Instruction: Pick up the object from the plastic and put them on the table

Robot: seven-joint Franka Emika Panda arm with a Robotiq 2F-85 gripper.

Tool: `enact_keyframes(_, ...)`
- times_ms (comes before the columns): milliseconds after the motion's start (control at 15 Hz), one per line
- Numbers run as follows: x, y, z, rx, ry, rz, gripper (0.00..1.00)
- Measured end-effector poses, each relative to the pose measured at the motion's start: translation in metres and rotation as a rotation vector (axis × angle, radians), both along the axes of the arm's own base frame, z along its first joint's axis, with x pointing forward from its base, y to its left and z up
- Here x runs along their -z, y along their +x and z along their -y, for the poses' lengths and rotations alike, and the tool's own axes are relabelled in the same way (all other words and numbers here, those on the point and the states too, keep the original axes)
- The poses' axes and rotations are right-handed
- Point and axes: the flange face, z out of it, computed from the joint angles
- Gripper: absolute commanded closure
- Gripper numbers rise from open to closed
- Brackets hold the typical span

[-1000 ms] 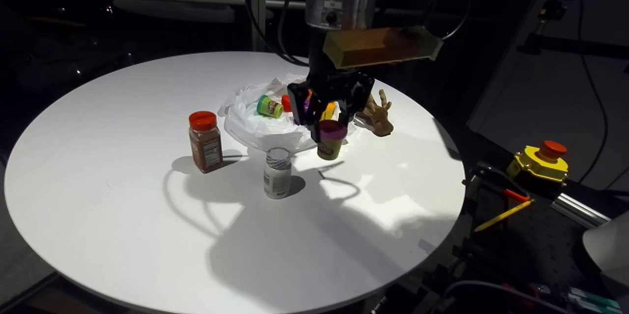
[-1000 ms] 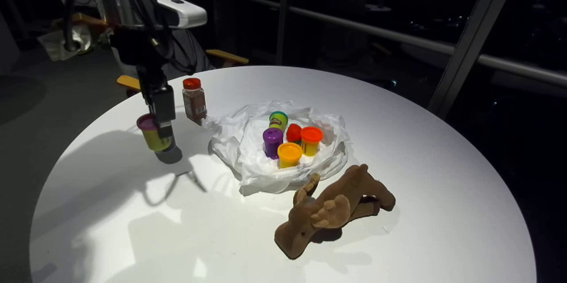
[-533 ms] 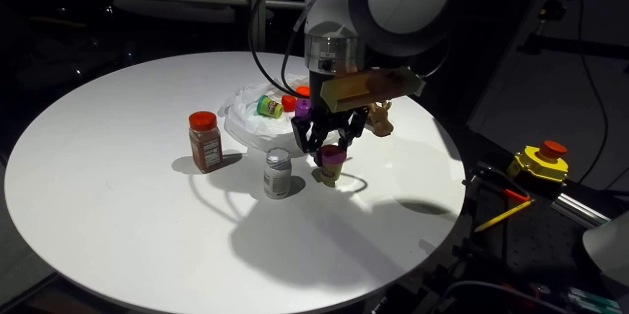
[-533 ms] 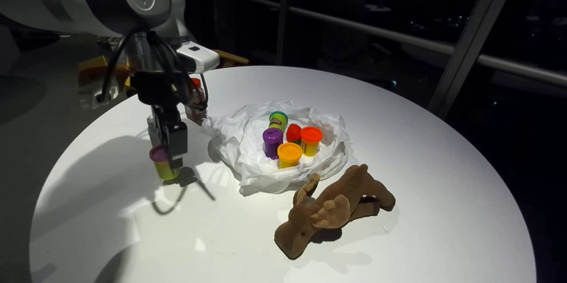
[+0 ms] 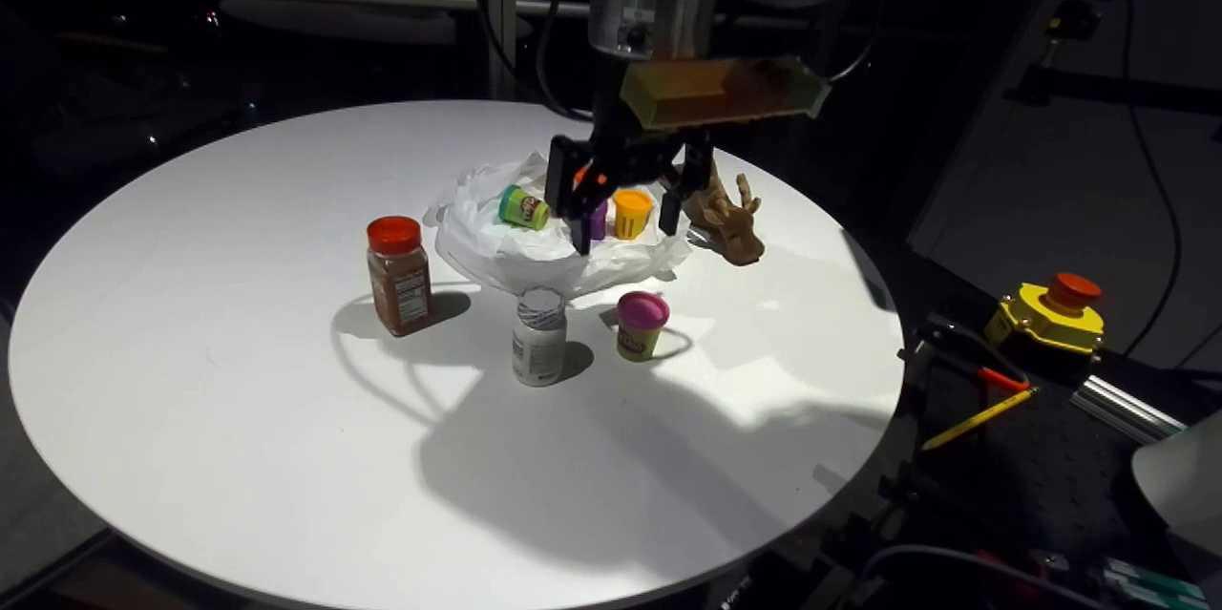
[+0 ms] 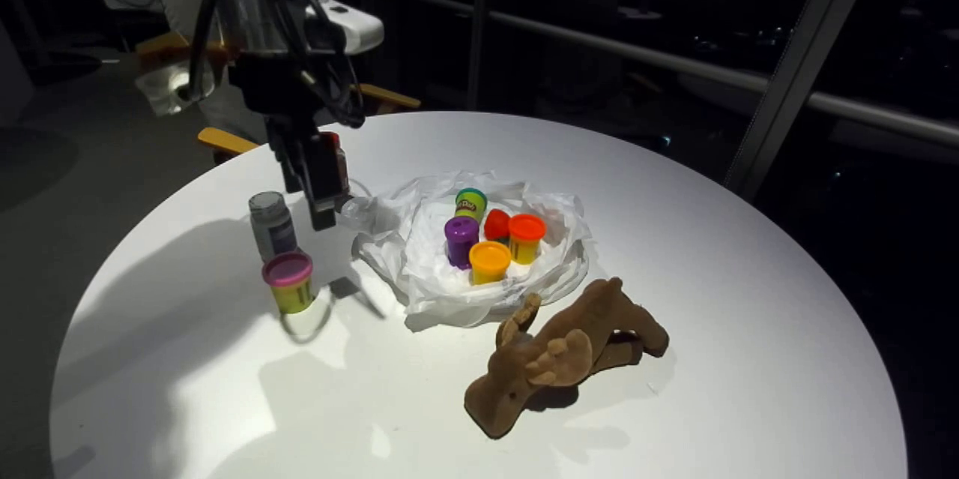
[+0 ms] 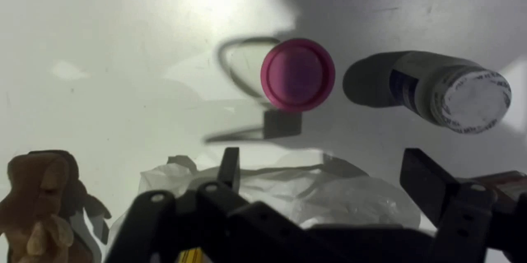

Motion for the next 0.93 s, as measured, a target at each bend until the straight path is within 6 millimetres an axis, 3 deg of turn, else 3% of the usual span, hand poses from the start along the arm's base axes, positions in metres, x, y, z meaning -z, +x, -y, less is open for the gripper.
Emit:
enact_keyframes(200,-0.04,0.021,0.029,0.06,0.002,0.054,0.01)
enact_keyframes(400,-0.049,0.048,0.073,0.169,0.014,0.069,0.0)
enact_keyframes(667,-0.024,0.083,0.126,0.305,0.028,0.081,0.0)
enact_keyframes(933,0.009,0.107,0.139,0.401,0.078,0.067,0.0)
